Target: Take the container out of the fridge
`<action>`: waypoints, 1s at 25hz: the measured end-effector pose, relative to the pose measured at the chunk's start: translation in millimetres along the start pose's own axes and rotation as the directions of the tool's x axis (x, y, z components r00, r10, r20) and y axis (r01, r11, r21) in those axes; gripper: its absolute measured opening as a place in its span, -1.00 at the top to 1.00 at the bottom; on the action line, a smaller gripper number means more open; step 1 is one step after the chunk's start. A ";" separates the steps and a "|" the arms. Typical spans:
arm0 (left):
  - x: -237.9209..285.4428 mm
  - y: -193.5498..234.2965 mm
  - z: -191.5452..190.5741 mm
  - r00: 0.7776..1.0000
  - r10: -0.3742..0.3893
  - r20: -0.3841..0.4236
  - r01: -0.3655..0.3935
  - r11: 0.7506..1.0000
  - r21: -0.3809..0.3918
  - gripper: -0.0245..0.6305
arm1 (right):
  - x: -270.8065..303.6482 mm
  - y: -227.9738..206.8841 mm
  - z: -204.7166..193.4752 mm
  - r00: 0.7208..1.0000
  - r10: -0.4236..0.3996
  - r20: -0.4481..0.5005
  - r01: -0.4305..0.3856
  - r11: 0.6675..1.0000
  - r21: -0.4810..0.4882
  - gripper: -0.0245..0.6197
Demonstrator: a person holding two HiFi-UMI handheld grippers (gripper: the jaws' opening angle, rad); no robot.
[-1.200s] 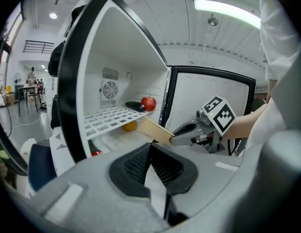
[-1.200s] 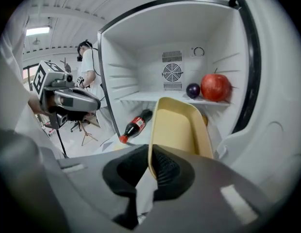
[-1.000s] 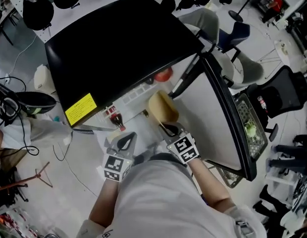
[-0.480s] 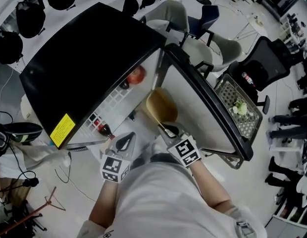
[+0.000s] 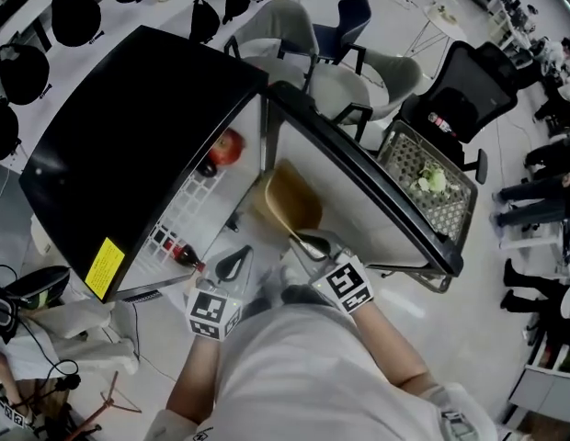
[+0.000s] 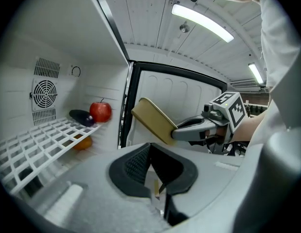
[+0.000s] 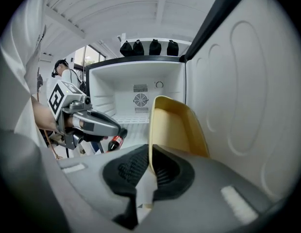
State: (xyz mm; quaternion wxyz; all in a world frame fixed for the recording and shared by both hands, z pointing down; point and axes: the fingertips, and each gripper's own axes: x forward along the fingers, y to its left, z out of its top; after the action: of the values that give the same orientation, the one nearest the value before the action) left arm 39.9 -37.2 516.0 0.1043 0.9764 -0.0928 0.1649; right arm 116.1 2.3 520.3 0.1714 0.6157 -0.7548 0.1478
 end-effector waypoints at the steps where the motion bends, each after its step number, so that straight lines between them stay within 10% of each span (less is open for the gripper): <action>1: 1.7 -1.7 1.3 1.000 -0.009 0.002 0.009 1.000 0.002 0.90 | -3.0 0.6 1.3 1.000 -0.002 0.006 0.002 1.000 0.001 0.86; 25: 8.2 -22.5 30.4 0.988 -0.130 0.088 0.130 0.991 0.012 0.90 | -50.9 6.6 34.3 0.983 -0.035 0.179 0.017 0.995 0.100 0.86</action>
State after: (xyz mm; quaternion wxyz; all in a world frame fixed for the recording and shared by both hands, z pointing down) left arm 61.5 -23.9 486.9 0.1078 0.9870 -0.0329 0.1145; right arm 116.4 33.5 467.0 0.0737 0.6439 -0.7511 0.1258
